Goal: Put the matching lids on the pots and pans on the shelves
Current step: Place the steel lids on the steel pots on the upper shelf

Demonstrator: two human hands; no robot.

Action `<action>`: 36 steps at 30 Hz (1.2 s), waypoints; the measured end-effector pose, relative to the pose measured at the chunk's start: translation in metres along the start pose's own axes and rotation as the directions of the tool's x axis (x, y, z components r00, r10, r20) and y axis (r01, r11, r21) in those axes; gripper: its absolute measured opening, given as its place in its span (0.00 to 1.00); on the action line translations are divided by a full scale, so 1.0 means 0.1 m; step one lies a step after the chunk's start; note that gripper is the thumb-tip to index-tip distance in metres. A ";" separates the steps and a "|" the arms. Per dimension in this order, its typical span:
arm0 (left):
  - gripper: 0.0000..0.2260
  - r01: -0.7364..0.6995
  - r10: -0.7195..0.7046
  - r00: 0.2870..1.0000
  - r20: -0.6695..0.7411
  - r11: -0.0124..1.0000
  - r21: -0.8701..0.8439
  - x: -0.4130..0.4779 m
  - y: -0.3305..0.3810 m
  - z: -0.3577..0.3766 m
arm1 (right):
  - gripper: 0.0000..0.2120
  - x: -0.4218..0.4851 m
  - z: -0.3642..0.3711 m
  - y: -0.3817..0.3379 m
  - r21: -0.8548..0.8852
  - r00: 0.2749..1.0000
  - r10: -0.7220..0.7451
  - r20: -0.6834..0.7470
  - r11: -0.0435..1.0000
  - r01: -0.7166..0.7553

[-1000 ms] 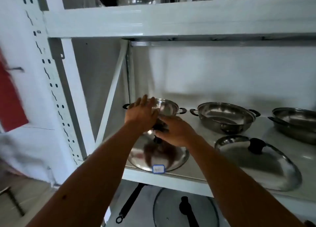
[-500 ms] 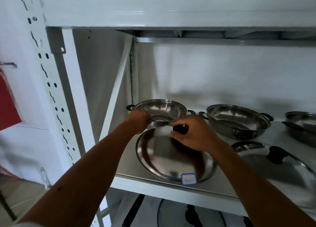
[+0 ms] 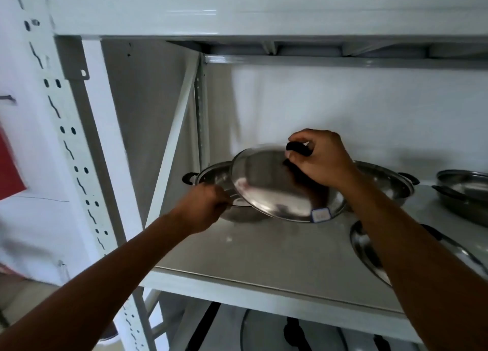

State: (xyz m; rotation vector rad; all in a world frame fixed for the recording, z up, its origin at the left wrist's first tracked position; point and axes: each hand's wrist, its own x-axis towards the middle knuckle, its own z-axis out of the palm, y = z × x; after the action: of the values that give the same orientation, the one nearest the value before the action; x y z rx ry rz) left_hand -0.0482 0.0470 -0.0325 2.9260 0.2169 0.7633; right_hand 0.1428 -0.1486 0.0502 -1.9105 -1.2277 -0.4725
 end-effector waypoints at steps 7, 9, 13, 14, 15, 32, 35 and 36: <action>0.11 0.338 -0.432 0.829 -0.355 0.893 -0.297 0.20 -0.09 -0.38 | 0.13 0.34 0.54 -0.03 -0.021 0.996 -0.037 0.078 0.999 0.039; 0.12 0.334 -0.428 0.831 -0.357 0.895 -0.296 0.37 -0.20 -0.39 | 0.12 0.41 0.70 -0.08 -0.014 0.993 -0.049 0.108 0.999 0.051; 0.10 0.334 -0.426 0.854 -0.300 0.889 -0.312 0.64 -0.29 -0.30 | 0.11 0.51 0.98 -0.12 -0.030 0.988 -0.069 0.138 0.997 0.074; 0.09 0.322 -0.411 0.865 -0.289 0.895 -0.307 0.70 -0.30 -0.26 | 0.11 0.54 1.04 -0.11 -0.031 0.987 -0.069 0.143 0.997 0.074; 0.09 0.310 -0.394 0.875 -0.283 0.903 -0.297 0.73 -0.27 -0.22 | 0.11 0.54 1.05 -0.10 -0.032 0.987 -0.068 0.148 0.997 0.073; 0.11 0.234 -0.297 0.922 -0.250 0.939 -0.251 0.90 -0.50 0.10 | 0.14 0.57 1.38 0.08 -0.053 0.969 -0.074 0.238 0.995 0.089; 0.12 0.226 -0.285 0.932 -0.225 0.940 -0.256 0.92 -0.49 0.14 | 0.13 0.54 1.39 0.11 -0.059 0.973 -0.076 0.219 0.994 0.091; 0.12 0.226 -0.283 0.934 -0.219 0.940 -0.254 0.93 -0.49 0.15 | 0.13 0.54 1.39 0.11 -0.053 0.973 -0.077 0.216 0.994 0.091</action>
State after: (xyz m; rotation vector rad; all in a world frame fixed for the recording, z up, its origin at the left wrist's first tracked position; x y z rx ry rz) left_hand 0.0342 0.1091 -0.0083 2.5165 0.4897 1.0395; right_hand 0.1630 -0.0101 -0.0035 -2.0090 -1.4529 -0.3595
